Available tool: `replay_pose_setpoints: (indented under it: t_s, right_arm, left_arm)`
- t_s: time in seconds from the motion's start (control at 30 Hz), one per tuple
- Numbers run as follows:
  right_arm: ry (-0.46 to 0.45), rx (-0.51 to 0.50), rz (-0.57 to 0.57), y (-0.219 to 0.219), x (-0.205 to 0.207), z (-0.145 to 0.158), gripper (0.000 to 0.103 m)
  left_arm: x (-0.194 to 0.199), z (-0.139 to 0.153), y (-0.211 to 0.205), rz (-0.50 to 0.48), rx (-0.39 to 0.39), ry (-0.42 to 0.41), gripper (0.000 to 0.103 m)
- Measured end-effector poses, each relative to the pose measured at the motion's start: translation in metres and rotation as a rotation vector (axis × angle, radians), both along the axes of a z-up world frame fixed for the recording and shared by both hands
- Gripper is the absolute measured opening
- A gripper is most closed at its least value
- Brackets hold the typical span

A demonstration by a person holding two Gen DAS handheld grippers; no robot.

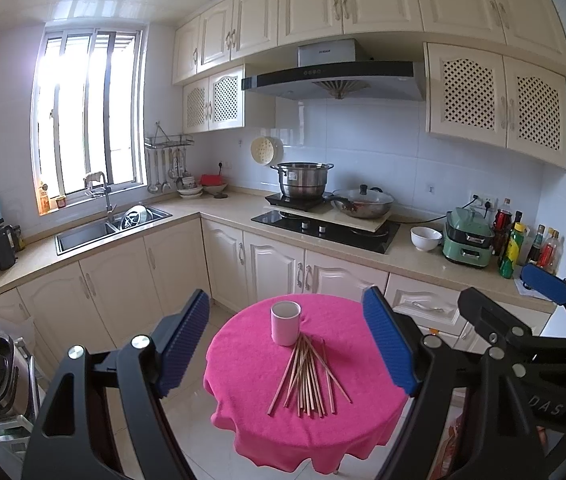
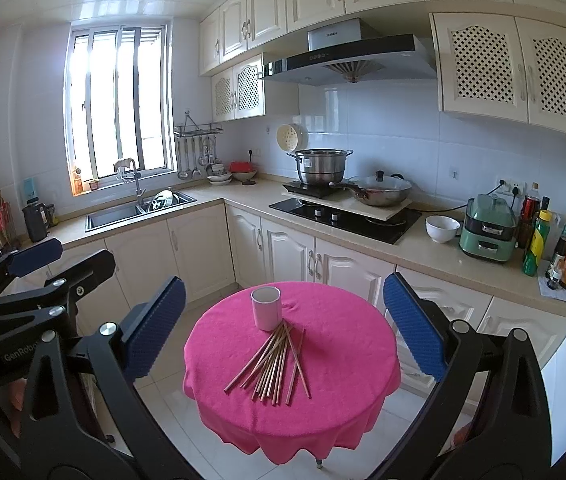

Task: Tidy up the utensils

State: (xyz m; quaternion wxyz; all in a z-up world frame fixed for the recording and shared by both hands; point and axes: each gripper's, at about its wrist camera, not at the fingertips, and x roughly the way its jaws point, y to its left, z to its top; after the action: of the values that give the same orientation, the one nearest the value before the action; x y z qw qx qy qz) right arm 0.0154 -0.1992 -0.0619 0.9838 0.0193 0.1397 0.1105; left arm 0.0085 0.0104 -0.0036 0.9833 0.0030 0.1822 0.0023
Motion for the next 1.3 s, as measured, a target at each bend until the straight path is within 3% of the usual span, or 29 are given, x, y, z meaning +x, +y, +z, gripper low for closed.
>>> replay_pose_setpoints:
  t_s: [1.3]
  right_arm:
    - [0.030, 0.001, -0.003, 0.008, -0.010, -0.008, 0.097]
  left_arm:
    - [-0.006, -0.008, 0.014, -0.009, -0.009, 0.020, 0.078]
